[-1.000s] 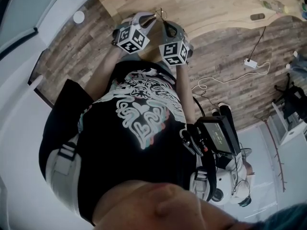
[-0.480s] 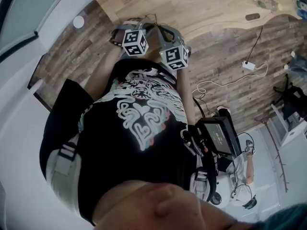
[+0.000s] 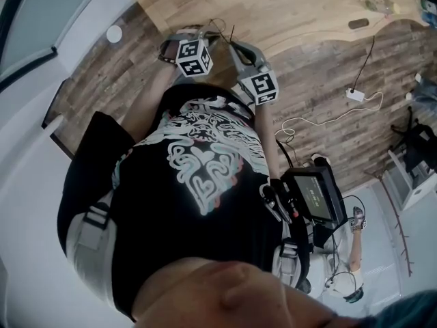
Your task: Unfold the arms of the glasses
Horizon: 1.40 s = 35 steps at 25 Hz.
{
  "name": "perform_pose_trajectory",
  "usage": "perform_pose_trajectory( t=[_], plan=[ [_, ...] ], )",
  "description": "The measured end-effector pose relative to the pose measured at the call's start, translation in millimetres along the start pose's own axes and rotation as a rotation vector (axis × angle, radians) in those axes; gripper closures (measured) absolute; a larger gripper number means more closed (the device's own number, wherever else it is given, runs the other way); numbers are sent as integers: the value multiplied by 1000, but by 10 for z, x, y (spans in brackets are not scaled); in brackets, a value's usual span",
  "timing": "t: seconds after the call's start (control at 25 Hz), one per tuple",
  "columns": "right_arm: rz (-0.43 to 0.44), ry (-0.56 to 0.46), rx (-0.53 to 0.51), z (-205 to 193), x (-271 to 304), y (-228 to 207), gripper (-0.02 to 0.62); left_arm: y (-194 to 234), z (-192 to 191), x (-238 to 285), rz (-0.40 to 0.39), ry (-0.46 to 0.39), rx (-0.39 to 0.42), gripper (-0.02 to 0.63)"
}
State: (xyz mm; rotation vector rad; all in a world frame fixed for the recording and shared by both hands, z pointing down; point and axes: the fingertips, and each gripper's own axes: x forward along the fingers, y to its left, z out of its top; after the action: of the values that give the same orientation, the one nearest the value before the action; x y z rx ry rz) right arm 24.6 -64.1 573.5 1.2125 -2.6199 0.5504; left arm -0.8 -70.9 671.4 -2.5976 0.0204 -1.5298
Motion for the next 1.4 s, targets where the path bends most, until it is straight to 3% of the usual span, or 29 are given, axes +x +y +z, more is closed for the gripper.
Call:
perform_pose_trajectory(
  t=[0.12, 0.28, 0.44, 0.52, 0.6, 0.84, 0.92, 1.08, 1.4],
  plan=[
    [-4, -11, -4, -28, -41, 24, 594, 17, -20, 24, -13, -6, -51, 585],
    [25, 41, -116, -131, -70, 174, 594, 49, -67, 63, -14, -21, -143, 589],
    [9, 4, -62, -201, -77, 139, 594, 87, -92, 32, -20, -24, -167, 589],
    [12, -3, -56, -191, -75, 112, 594, 103, -103, 0, -15, 3, -71, 589],
    [28, 3, -71, -178, -64, 116, 594, 105, -100, -28, -21, 32, 76, 588],
    [58, 13, -105, -181, -37, 160, 594, -25, -30, 23, -118, 103, 520, 541],
    [65, 18, -113, -178, -29, 177, 594, -44, -20, 68, -147, 134, 627, 541],
    [74, 26, -114, -180, -12, 209, 594, -87, -18, 118, -191, 163, 722, 541],
    [72, 27, -117, -170, -8, 192, 594, -152, -110, 224, -258, 217, 790, 541]
  ],
)
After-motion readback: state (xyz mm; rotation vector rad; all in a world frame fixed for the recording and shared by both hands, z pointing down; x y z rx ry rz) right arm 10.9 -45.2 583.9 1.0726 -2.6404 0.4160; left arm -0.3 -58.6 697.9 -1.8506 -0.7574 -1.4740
